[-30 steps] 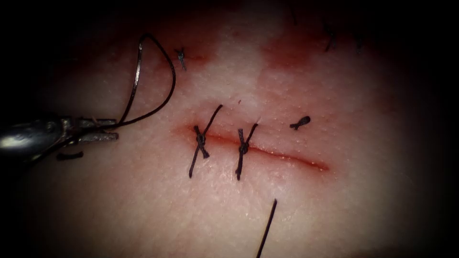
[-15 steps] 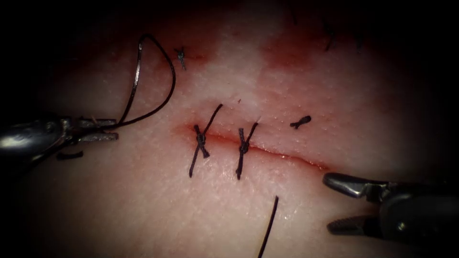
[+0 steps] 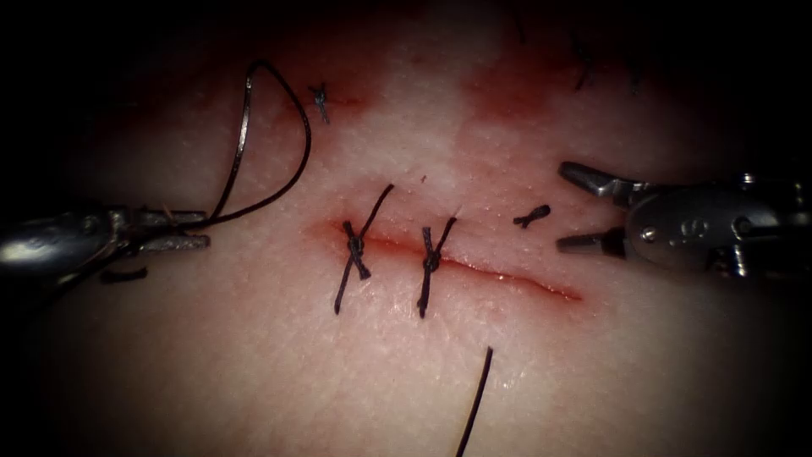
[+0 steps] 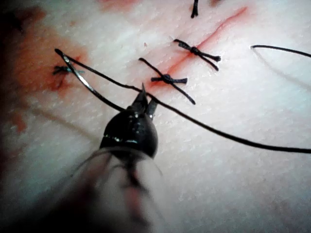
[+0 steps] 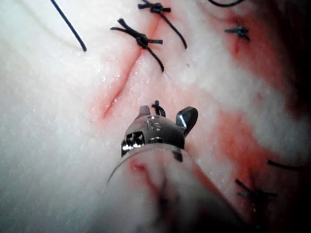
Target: Wound Closure
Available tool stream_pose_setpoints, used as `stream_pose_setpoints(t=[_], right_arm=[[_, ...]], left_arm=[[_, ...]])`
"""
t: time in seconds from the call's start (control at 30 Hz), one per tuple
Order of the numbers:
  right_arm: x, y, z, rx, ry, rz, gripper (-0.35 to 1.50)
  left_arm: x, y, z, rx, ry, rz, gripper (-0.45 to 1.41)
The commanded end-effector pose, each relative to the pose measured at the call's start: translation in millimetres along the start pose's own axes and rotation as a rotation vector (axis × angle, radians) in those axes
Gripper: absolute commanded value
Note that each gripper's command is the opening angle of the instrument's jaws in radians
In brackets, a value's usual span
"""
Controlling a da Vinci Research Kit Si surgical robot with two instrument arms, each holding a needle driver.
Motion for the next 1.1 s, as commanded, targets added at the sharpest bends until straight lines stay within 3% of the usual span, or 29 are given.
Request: stream_pose_setpoints(t=[0.03,0.17,0.33,0.43,0.53,0.67,0.8,1.1], right_arm=[[-0.9,-0.6,1.9,-0.007,-0.002,0.005,1.20],[-3.0,-1.5,4.2,-0.029,0.001,0.020,1.28],[-3.5,-1.8,4.9,-0.038,0.006,0.027,1.30],[-3.1,-1.5,5.0,-0.038,0.003,0.032,1.20],[-2.3,-0.7,5.1,-0.038,0.007,0.058,0.96],[-0.9,0.4,5.1,-0.088,0.044,0.122,0.98],[0.3,1.2,4.1,-0.128,0.091,0.196,1.03],[-0.1,2.9,-0.3,-0.128,0.089,0.310,0.84]], left_arm=[[-0.2,0.2,0.8,-0.001,0.001,0.000,-0.45],[-0.2,0.2,0.8,-0.004,0.002,0.000,-0.45],[-0.2,0.2,0.8,-0.004,0.002,0.000,-0.45],[-0.2,0.2,0.8,-0.004,0.002,0.000,-0.45],[-0.2,0.2,0.8,-0.004,0.002,0.000,-0.45],[-0.2,0.2,0.8,-0.004,0.002,0.000,-0.45],[-0.2,0.2,0.8,-0.004,0.002,0.000,-0.45],[-0.2,0.2,0.8,-0.004,0.002,0.000,-0.45]])
